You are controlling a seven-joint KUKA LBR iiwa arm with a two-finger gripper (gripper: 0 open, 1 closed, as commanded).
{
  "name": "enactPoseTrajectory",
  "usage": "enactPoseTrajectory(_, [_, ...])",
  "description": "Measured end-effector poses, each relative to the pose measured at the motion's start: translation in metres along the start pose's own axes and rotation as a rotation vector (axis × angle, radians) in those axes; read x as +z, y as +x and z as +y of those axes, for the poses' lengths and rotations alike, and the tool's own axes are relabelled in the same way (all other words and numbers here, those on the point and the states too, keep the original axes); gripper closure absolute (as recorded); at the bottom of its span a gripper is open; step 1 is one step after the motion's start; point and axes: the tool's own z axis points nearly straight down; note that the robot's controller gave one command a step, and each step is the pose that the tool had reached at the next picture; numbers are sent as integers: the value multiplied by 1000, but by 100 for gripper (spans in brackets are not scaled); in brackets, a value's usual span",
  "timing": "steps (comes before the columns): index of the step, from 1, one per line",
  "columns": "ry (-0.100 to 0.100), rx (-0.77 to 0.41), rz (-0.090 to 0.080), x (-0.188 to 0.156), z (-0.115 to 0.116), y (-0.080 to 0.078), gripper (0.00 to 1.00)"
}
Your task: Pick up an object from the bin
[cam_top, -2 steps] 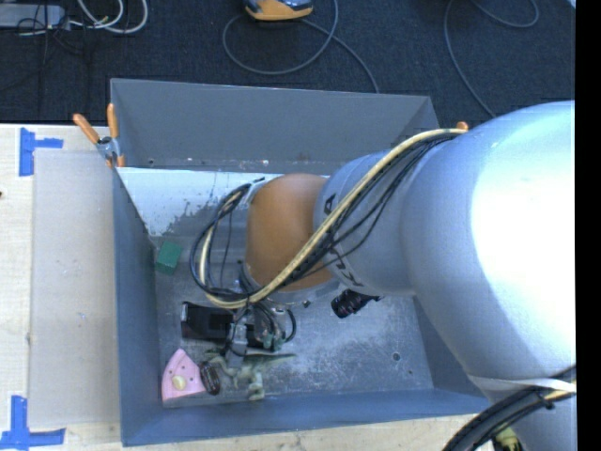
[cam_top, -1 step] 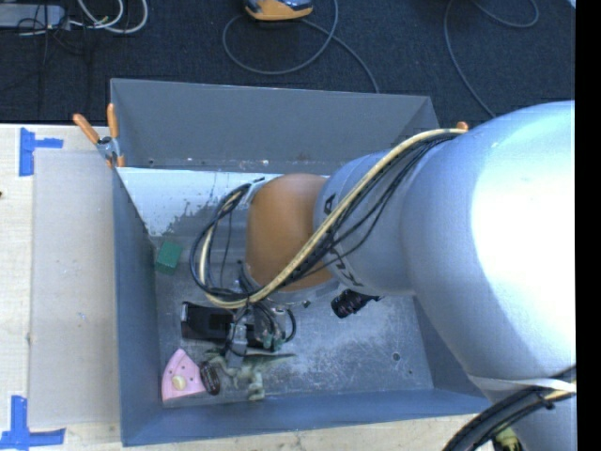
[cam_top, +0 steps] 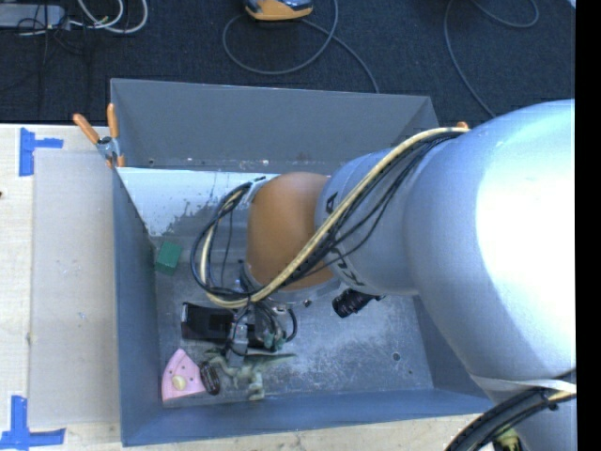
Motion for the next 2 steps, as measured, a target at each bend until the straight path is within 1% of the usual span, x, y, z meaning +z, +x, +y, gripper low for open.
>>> enactPoseTrajectory(1, [0, 0, -7, -25, -1, -1, 100])
enactPoseTrajectory(2, [1, 0, -6, -44, -1, -1, 100])
